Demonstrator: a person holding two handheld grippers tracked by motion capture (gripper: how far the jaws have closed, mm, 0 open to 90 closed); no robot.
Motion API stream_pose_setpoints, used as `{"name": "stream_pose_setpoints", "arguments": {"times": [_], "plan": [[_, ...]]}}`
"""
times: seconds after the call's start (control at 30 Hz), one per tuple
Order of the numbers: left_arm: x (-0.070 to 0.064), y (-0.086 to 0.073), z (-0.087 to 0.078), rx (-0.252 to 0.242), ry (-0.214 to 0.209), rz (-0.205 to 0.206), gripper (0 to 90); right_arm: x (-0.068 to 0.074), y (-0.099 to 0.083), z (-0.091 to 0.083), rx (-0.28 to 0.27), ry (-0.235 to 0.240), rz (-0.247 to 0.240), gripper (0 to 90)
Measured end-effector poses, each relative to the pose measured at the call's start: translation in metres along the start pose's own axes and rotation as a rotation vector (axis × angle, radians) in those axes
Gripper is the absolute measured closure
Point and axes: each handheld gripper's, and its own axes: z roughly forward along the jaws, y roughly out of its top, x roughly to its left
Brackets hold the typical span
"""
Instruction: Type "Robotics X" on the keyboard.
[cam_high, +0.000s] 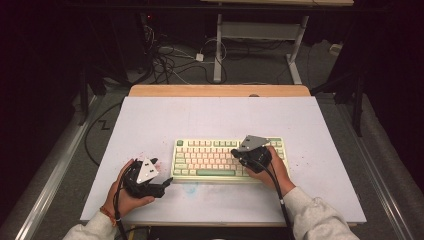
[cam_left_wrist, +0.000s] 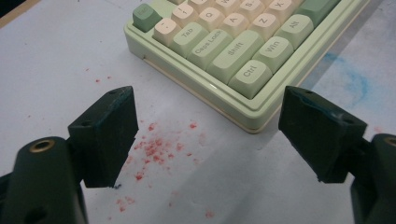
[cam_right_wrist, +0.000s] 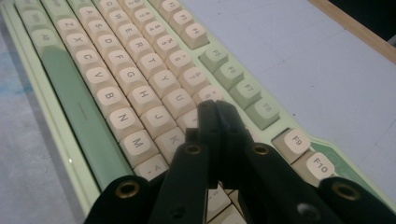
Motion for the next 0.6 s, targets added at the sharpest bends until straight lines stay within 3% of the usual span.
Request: {"name": "stream_pose_setpoints", "arguments": {"times": [0.1, 0.6], "plan": [[0.001, 0.000, -0.001, -0.004, -0.005, -0.012, 18.7, 0.000, 0.000, 0.004, 0.008, 0.004, 0.001, 90.0], [-0.001, 0.001, -0.002, -0.005, -0.005, 0.009, 18.8, -0.001, 0.000, 0.012, 0.035, -0.004, 0.000, 90.0]]}}
